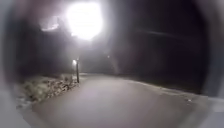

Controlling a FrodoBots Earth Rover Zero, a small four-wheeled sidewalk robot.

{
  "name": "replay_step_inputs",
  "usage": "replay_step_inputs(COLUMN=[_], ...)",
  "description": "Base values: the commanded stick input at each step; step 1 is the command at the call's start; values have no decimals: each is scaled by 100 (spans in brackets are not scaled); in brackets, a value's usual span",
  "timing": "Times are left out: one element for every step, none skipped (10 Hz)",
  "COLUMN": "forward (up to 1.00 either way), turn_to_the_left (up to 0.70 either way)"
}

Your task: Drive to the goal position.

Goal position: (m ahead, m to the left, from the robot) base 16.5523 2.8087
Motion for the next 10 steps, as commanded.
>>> replay_step_inputs(forward=[100,100,100,100,100,100,100,100,100,100], turn_to_the_left=[7,9,14,17,15,10,9,9,9,8])
